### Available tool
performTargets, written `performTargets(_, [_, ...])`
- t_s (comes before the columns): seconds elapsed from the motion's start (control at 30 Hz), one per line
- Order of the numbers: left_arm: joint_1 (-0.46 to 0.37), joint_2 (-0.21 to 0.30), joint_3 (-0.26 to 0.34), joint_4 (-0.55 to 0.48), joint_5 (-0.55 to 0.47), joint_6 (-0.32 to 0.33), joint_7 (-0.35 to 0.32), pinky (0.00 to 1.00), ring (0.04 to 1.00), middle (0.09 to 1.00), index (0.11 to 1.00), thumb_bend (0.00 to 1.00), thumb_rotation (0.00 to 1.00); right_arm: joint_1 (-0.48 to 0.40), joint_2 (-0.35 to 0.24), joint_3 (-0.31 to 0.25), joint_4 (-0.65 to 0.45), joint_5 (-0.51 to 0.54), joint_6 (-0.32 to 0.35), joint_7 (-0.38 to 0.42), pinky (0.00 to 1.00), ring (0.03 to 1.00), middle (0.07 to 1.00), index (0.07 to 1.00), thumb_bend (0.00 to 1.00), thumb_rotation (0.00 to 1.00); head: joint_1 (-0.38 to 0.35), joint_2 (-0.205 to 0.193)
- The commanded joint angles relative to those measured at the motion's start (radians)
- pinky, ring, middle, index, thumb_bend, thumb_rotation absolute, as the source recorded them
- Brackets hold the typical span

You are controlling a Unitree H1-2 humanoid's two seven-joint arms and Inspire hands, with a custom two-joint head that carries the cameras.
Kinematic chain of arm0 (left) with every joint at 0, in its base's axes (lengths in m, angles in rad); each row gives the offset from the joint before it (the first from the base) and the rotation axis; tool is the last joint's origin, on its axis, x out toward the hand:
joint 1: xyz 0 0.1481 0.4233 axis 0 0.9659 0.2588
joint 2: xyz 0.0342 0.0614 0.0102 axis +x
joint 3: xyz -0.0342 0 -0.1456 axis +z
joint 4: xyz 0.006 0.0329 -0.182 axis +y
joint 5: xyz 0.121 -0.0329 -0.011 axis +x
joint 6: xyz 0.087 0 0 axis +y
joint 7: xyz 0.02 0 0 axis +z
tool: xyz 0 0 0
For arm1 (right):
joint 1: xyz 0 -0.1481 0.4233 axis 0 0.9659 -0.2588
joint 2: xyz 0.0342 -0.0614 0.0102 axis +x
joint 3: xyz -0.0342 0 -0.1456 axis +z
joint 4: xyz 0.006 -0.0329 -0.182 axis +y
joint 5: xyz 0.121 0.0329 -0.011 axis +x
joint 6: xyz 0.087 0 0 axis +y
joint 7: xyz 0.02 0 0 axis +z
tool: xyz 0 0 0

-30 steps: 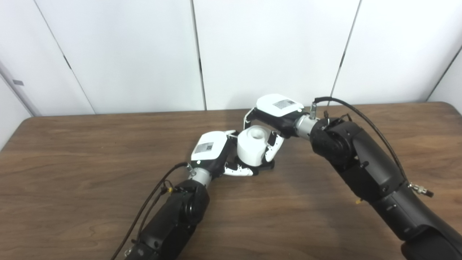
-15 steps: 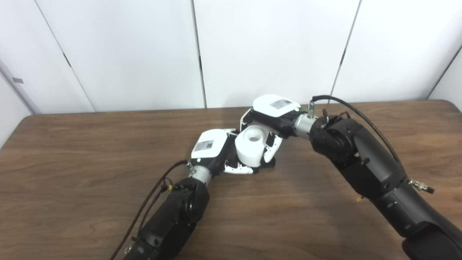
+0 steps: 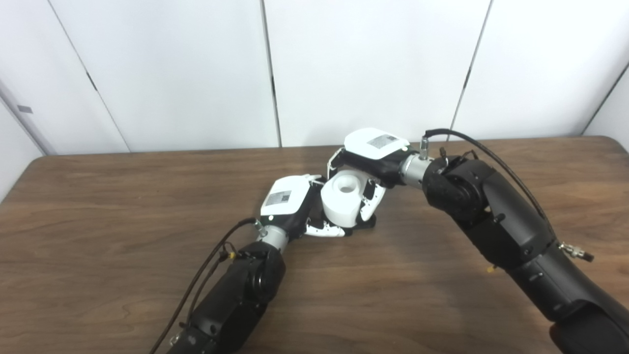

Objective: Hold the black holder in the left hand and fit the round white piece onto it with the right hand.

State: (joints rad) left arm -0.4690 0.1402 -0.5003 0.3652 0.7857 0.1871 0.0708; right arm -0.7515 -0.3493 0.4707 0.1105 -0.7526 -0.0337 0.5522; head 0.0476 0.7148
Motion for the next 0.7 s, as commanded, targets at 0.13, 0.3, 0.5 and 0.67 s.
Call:
performTargets(0.13, [0.097,0.037,-0.019,0.099,-0.033,0.045,-0.128,0.77,0.888,0.852,0.48,0.52,0.08,-0.065,-0.004,-0.046,-0.038,-0.005,0.002,-0.042,0.72,0.788,0.737,0.482,0.52,0.13,-0.004,0.001])
performTargets(0.3, [0.096,0.04,-0.019,0.107,-0.039,0.033,-0.133,0.77,0.89,0.854,0.48,0.52,0.08,-0.08,0.001,-0.078,-0.045,-0.013,0.019,-0.057,0.73,0.792,0.743,0.484,0.52,0.13,-0.009,0.0])
performTargets(0.5, [0.096,0.042,-0.023,0.11,-0.04,0.03,-0.135,0.75,0.891,0.855,0.48,0.52,0.08,-0.082,0.004,-0.095,-0.043,-0.016,0.01,-0.089,0.7,0.766,0.721,0.483,0.52,0.13,-0.013,0.001])
performTargets(0.67, [0.096,0.043,-0.024,0.11,-0.039,0.026,-0.133,0.73,0.88,0.848,0.48,0.52,0.08,-0.078,0.007,-0.108,-0.046,-0.011,0.008,-0.107,0.67,0.756,0.719,0.483,0.52,0.13,-0.013,0.003])
